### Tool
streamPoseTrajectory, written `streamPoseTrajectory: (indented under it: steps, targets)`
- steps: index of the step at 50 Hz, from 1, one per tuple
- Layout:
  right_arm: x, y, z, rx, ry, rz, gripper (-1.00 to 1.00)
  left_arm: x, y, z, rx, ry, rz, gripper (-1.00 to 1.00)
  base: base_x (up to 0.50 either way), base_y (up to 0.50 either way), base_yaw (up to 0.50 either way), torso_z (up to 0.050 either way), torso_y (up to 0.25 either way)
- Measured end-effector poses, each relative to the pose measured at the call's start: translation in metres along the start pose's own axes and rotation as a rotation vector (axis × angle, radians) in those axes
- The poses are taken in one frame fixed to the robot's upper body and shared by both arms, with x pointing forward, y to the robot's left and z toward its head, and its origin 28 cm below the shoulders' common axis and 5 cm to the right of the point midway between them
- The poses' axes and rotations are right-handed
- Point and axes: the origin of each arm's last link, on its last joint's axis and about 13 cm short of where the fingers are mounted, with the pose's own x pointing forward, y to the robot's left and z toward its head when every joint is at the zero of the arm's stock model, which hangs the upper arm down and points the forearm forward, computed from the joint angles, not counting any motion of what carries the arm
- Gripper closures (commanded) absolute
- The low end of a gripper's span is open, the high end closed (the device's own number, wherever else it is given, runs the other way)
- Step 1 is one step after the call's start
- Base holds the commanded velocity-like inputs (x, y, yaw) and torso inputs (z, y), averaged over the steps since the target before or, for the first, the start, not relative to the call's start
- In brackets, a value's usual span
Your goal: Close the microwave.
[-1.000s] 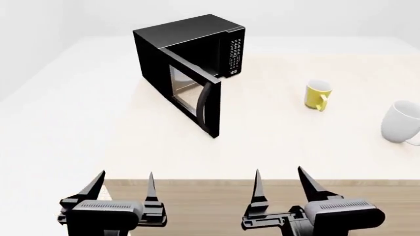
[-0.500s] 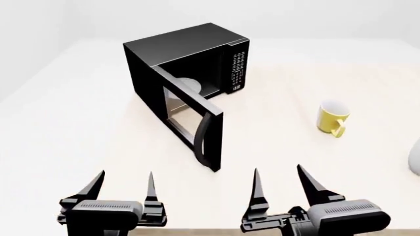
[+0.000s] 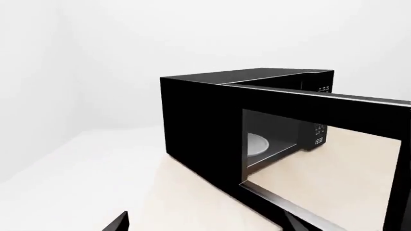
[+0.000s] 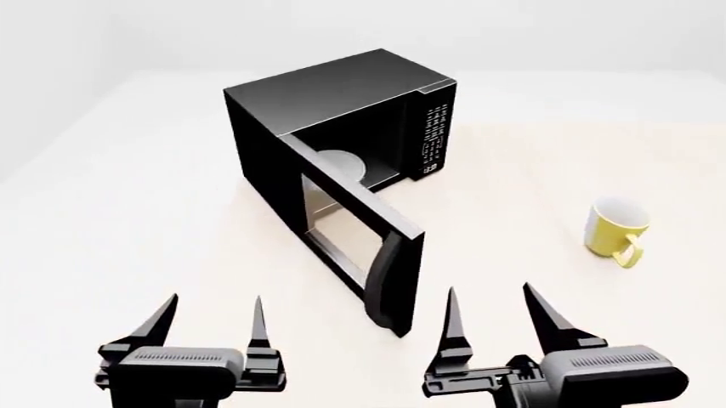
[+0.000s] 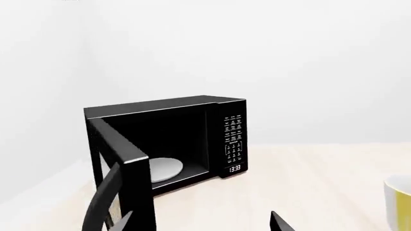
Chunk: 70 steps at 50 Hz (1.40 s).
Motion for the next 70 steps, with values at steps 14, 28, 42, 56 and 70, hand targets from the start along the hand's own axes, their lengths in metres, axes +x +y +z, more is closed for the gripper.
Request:
streamPoseTrajectory:
  steps: [14,28,42,56,70]
  targets:
    - [-0.001,0.001,0.001,0.007,-0.007,-0.003,-1.00,-0.001,0.001,0.000,0.006,-0.001,0.004,-1.00,0.00,0.31,0.00,0.000,0.000]
    - [-0.001,0.000,0.002,0.006,-0.010,-0.004,-1.00,-0.001,0.001,0.001,0.003,-0.001,0.004,-1.00,0.00,0.19,0.00,0.000,0.000]
    - [-0.001,0.000,0.001,0.003,-0.002,-0.006,-1.00,0.000,0.012,0.004,0.019,-0.004,0.039,-1.00,0.00,0.01,0.00,0.000,0.000]
    - [-0.002,0.000,0.002,0.007,-0.001,-0.003,-1.00,-0.003,0.027,0.009,0.036,-0.016,0.081,-1.00,0.04,0.03,0.00,0.000,0.000]
    - [-0.003,0.001,0.005,0.020,-0.028,0.010,-1.00,-0.004,0.033,0.011,0.042,-0.023,0.097,-1.00,0.21,0.02,0.00,0.000,0.000]
